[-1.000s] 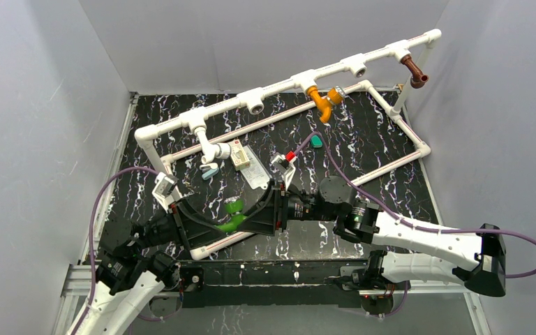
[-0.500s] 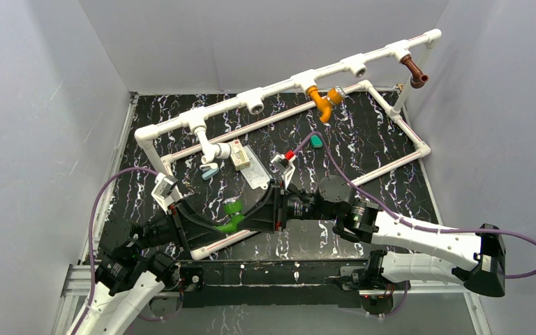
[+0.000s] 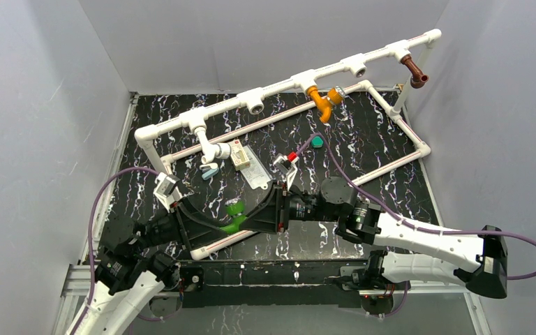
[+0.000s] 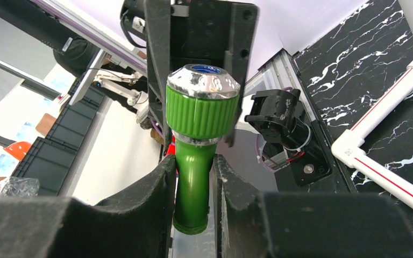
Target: Install the water faucets
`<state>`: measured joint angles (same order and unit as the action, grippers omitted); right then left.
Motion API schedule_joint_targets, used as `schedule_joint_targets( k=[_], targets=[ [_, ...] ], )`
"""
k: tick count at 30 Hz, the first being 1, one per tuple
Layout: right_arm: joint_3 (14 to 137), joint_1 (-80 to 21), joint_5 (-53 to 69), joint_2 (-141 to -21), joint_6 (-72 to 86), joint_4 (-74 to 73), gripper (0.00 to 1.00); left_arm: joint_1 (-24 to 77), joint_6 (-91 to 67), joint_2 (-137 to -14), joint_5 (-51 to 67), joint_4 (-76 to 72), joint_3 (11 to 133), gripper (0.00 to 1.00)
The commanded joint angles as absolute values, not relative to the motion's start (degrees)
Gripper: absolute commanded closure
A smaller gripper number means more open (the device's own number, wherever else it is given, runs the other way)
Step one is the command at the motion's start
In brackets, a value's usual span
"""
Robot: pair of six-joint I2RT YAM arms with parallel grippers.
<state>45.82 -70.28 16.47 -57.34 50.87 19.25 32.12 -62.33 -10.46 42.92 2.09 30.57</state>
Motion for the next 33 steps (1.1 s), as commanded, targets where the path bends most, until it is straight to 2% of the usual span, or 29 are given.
schedule_joint_targets(
  k=[1, 4, 10, 15, 22, 28, 33],
  targets=[
    [46.5, -70.3, 15.2, -53.3, 49.2, 20.7, 0.99, 32.3, -59.4, -12.1, 40.3, 6.8, 33.8, 0.45],
    [47.5, -70.3, 13.9, -52.0, 47.5, 17.4, 0.99, 32.3, -55.8, -13.7, 38.5, 12.0, 37.0, 0.34],
    [50.5, -70.3, 9.5, -49.6, 43.2, 10.1, 0.99, 32.3, -50.1, -17.9, 36.8, 18.5, 43.9, 0.27],
    [54.6, -70.3, 2.5, -47.3, 36.2, 0.9, 0.99, 32.3, -45.0, -23.5, 36.6, 21.4, 51.1, 0.25],
    [59.4, -70.3, -9.6, -44.4, 26.2, -7.8, 0.99, 32.3, -33.4, -36.4, 32.7, 29.2, 67.8, 0.25],
    [61.7, -70.3, -17.9, -43.5, 17.1, -10.0, 0.99, 32.3, -24.0, -48.6, 24.4, 33.9, 83.2, 0.25],
    [61.0, -70.3, -24.1, -42.3, 8.2, -6.9, 0.99, 32.3, -18.9, -56.5, 11.2, 34.2, 90.7, 0.25]
  ],
)
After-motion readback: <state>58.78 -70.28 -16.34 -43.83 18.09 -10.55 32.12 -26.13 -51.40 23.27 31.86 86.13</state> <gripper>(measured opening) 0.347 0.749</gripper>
